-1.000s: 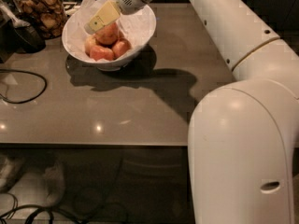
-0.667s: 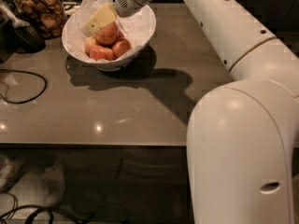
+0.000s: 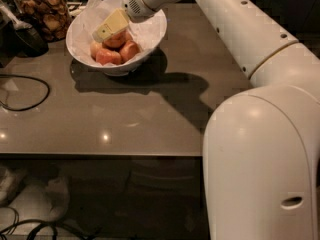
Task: Pick apple from white bowl
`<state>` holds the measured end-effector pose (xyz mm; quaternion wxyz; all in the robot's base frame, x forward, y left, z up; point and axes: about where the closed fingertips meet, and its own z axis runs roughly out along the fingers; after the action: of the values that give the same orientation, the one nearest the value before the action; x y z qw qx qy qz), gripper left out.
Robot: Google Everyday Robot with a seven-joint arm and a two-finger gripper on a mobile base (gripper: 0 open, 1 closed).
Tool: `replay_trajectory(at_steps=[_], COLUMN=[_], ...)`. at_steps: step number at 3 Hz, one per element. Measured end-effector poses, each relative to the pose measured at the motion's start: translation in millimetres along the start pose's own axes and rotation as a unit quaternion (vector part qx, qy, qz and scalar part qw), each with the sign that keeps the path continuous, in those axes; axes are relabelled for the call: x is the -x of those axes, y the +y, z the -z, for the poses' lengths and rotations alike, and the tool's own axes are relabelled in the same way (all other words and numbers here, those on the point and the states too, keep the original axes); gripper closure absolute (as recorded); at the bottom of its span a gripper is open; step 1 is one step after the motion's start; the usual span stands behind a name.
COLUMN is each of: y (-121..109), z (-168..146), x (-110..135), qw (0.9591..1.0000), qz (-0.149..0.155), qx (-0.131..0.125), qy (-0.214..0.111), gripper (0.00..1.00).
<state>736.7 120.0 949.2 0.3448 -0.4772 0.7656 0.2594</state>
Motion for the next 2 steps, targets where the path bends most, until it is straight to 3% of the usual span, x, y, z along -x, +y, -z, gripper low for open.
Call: replay_trajectory(at_steps=[2], y=[-27], z=[-8], x=[-15], qw=[0.9994], qz=[-0.031], qx=[-0.013], qy=[0.008], gripper=[0.0])
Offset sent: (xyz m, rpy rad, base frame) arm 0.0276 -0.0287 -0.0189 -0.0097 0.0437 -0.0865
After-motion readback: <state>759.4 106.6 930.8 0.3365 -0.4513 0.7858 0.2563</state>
